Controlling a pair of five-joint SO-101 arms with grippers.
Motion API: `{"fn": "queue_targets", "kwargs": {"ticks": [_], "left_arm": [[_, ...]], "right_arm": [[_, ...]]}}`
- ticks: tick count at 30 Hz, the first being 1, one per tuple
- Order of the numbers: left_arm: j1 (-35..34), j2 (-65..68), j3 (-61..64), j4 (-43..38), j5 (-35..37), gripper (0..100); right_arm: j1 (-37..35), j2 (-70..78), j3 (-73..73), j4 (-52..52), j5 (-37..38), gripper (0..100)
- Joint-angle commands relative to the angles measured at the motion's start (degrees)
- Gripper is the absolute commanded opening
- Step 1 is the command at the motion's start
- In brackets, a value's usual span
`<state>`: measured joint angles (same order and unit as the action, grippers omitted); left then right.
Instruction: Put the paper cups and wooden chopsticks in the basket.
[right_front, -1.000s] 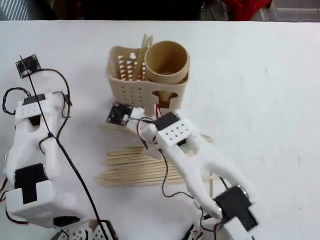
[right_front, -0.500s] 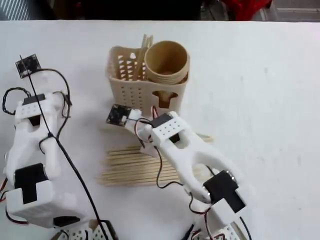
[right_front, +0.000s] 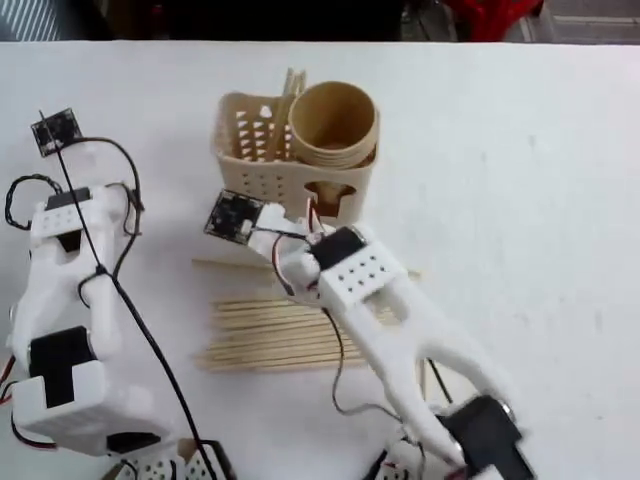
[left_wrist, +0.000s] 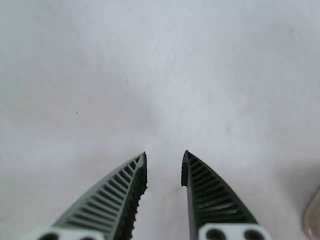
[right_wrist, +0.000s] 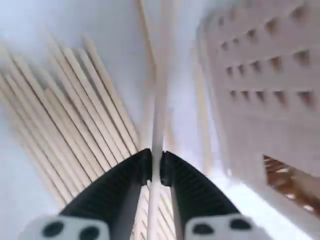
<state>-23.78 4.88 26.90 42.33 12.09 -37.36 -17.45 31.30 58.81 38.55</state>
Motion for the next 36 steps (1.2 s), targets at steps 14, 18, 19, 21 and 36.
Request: {"fn": "queue_targets", "kwargs": {"ticks": [14, 18, 19, 21, 36], "left_arm": [[0.2, -0.3, -0.2, -1.0, 0.4, 13], [0.1, -0.3, -0.2, -1.0, 0.4, 13], [0.1, -0.3, -0.2, -1.0, 0.4, 13], [0.3, -0.3, -0.4, -1.0, 0.4, 13], [0.2, -0.3, -0.4, -1.0, 0.4, 13]], "right_arm": [[-2.2, -4.5, -27.2, -34.9, -24.9, 1.5], [0.0, 4.2, -27.2, -44.9, -25.1, 1.5], [0.9, 6.0, -27.2, -46.6, -24.9, 1.5], [3.0, 9.4, -27.3, -50.6, -25.2, 1.5], [5.2, 6.3, -12.5, -57.1, -32.8, 1.5]]}}
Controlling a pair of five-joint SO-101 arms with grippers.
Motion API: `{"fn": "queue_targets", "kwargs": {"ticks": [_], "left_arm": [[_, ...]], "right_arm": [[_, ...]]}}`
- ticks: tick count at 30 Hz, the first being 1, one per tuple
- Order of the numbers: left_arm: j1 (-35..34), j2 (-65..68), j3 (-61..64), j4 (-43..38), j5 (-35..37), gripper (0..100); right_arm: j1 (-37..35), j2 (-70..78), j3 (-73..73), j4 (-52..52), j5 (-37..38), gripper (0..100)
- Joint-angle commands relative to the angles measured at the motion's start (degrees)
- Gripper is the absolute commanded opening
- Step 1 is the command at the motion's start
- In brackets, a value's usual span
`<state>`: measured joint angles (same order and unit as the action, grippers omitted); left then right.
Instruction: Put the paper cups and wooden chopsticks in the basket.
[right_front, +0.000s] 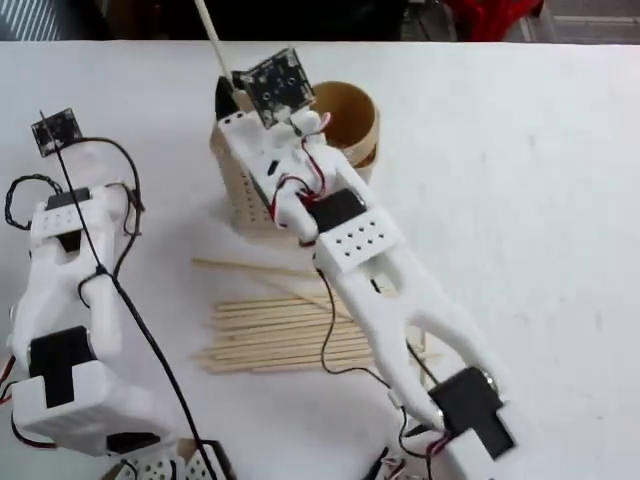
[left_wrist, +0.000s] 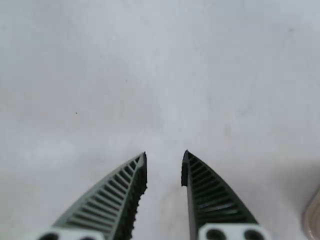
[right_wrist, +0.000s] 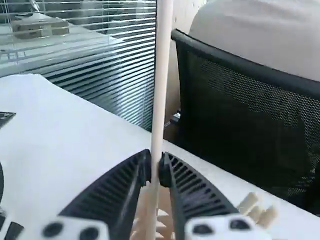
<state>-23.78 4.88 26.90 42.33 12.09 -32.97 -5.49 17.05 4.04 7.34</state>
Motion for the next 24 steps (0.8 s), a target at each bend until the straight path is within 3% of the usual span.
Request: {"fn": "queue_targets", "kwargs": {"ticks": [1, 5, 10, 15, 20, 24], "left_arm": [[0.1, -0.3, -0.4, -1.0, 0.4, 13], [0.1, -0.3, -0.3, -1.0, 0.4, 13], [0.1, -0.3, -0.2, -1.0, 0.3, 13], [0.1, -0.3, -0.2, -1.0, -0.5, 13], [0.1, -0.3, -0.2, -1.0, -1.8, 13], [0.1, -0.3, -0.2, -1.0, -1.8, 13]], "right_arm": [[0.8, -6.6, 3.2, -2.9, -1.4, 1.5], [0.8, -8.6, 5.9, -2.4, -1.2, 2.9], [0.7, -9.0, 6.3, 0.9, -1.2, 20.6], [0.8, -11.4, 6.3, 5.1, -1.2, 16.6], [1.6, -22.7, 6.3, 26.5, -0.6, 10.4], [0.0, -30.1, 6.3, 46.7, 14.1, 11.1]]}}
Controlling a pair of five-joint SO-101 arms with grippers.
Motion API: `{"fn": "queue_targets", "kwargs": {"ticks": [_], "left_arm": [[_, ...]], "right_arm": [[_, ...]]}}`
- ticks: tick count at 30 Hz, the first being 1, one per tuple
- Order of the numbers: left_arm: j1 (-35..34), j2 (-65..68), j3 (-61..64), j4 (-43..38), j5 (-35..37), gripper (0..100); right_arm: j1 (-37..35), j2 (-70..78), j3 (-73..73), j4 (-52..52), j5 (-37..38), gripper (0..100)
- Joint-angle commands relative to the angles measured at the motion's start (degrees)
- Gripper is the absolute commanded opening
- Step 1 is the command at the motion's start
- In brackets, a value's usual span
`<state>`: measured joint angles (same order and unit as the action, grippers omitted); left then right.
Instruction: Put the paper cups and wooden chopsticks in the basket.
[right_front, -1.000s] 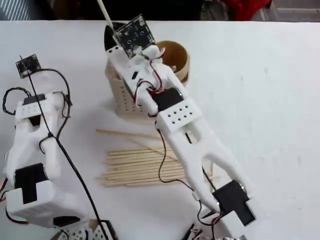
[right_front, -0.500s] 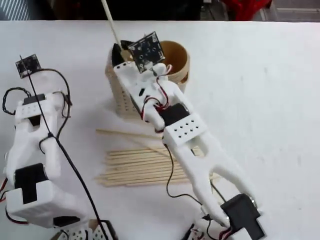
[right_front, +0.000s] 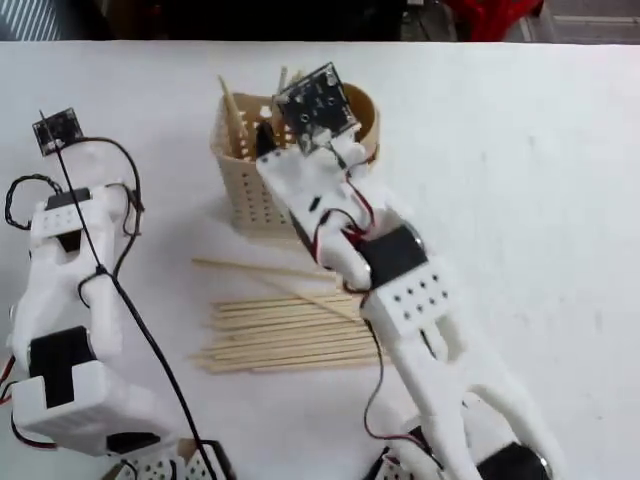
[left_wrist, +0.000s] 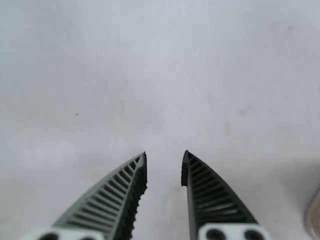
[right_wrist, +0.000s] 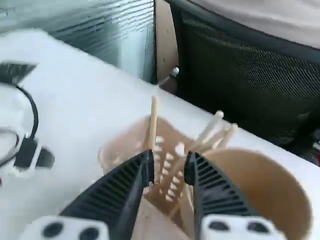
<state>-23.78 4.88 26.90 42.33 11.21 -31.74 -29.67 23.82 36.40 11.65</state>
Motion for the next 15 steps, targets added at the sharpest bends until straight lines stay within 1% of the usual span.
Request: {"fn": "queue_targets", "kwargs": {"ticks": [1, 4, 5, 7, 9, 10, 15], "left_arm": [[0.1, -0.3, -0.2, -1.0, -0.9, 13], [0.1, -0.2, -0.3, -1.1, -0.9, 13], [0.1, -0.2, -0.3, -1.1, -0.9, 13], [0.1, -0.2, -0.2, -1.1, -0.9, 13], [0.1, -0.2, -0.2, -1.1, -1.0, 13], [0.1, -0.2, -0.2, -1.1, -1.0, 13], [0.1, -0.2, -0.1, -1.0, -1.1, 13]], "right_arm": [[-2.0, -6.7, -0.4, 19.5, 11.9, 12.6], [-4.9, -6.2, 0.2, 30.7, 15.5, 17.1], [-5.4, -5.1, 1.0, 32.7, 17.2, 18.0], [-6.6, -2.3, 3.8, 33.5, 21.4, 19.0], [-8.0, 1.3, 7.6, 32.0, 25.1, 19.1], [-8.7, 3.1, 9.6, 30.2, 25.8, 19.1], [-7.8, 12.9, 14.9, 18.1, 26.6, 20.5]]}}
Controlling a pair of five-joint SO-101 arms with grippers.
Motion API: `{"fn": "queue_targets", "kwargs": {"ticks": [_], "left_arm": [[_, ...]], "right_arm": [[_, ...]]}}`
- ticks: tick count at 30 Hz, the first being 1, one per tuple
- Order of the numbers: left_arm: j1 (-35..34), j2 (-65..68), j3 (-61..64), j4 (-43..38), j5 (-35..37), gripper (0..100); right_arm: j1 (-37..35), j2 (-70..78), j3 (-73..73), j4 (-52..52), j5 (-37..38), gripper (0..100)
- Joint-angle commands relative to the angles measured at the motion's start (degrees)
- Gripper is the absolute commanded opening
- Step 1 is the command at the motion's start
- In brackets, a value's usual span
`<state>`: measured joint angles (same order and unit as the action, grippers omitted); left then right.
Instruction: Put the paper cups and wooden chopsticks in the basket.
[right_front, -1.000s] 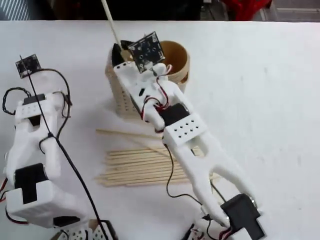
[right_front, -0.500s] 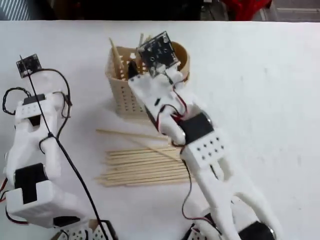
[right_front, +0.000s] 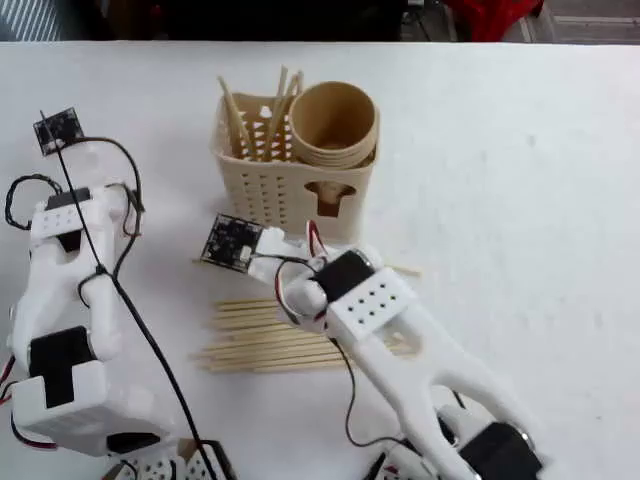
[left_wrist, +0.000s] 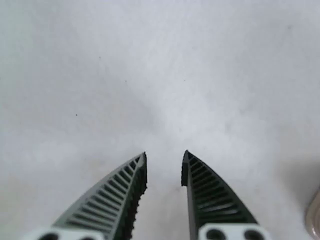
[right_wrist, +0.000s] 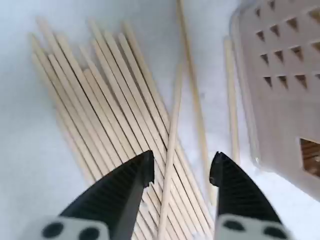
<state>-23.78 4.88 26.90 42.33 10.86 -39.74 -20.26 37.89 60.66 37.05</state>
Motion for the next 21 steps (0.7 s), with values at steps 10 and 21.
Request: {"fn": "queue_targets", "kwargs": {"ticks": [10, 21], "left_arm": [[0.1, -0.2, -0.3, -1.0, -0.7, 13], [0.1, -0.2, -0.2, -1.0, -0.7, 13]], "right_arm": [[4.5, 21.9, -3.3, -14.8, 4.6, 22.9], [6.0, 25.8, -6.4, -14.7, 4.7, 2.6]]}}
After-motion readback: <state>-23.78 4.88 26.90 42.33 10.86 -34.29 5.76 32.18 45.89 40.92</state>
